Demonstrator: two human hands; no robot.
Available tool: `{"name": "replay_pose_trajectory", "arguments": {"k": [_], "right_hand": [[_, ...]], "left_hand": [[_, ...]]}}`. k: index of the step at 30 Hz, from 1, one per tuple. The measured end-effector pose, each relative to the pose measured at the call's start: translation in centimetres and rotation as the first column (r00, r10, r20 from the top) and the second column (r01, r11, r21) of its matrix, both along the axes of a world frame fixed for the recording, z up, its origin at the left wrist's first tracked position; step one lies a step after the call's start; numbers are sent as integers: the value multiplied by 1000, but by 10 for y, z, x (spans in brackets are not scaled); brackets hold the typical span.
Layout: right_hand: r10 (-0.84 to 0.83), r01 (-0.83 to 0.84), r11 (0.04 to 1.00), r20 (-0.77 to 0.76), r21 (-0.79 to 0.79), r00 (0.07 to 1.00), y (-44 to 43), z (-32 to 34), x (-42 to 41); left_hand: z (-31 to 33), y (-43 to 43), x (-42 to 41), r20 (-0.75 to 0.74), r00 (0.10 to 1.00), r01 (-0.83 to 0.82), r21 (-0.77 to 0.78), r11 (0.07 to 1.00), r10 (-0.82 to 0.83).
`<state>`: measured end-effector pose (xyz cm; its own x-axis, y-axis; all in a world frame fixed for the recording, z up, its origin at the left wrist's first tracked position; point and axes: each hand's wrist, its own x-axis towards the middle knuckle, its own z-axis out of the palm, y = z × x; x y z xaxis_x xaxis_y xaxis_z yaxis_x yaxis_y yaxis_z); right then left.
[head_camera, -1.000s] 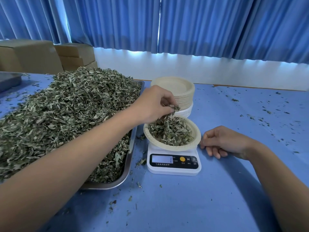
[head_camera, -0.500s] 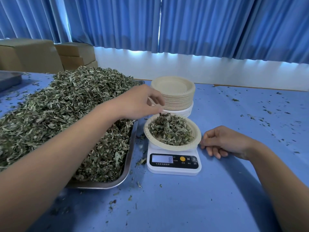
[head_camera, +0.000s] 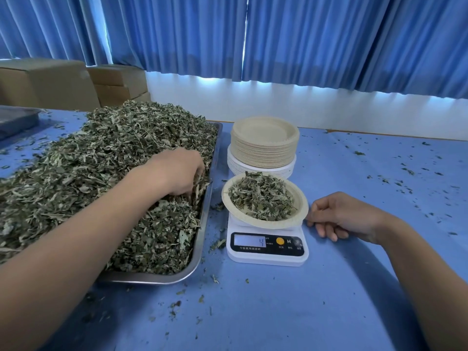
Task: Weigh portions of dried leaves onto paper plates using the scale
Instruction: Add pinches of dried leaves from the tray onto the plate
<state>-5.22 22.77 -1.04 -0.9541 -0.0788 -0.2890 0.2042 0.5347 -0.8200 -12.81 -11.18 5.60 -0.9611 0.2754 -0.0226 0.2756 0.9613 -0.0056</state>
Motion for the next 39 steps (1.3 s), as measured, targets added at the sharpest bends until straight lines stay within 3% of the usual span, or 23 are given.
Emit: {"name": "replay_pose_trajectory", "arguments": {"k": [5,13,18,24,27,33,39], "right_hand": [[3,-3,1000,0,-3,1000,-1,1,0],[8,-8,1000,-1,-4,1000,1,0,0],[14,-14,1000,-1,5,1000,2,0,0],[12,-12,1000,-6,1,1000,2,-1,-1],[15,-15,1000,-7,3,1000,2,-2,-1],[18,-18,1000,-10,1,1000,1,-1,0],[6,-6,1000,-11,17,1000,-1,1,0]], "left_hand": [[11,-2,2,-207,978,-15,89,996,33],[27,6,3,-388,918,18,237,971,78],[32,21,4,-278,958,195,463,865,-67],[22,57,9,-280,932,355,568,743,-231],[13,74,9,-212,921,389,534,751,-326],[7,77,10,76,829,452,492,744,-555],[-6,73,17,172,803,415,525,743,-571]]}}
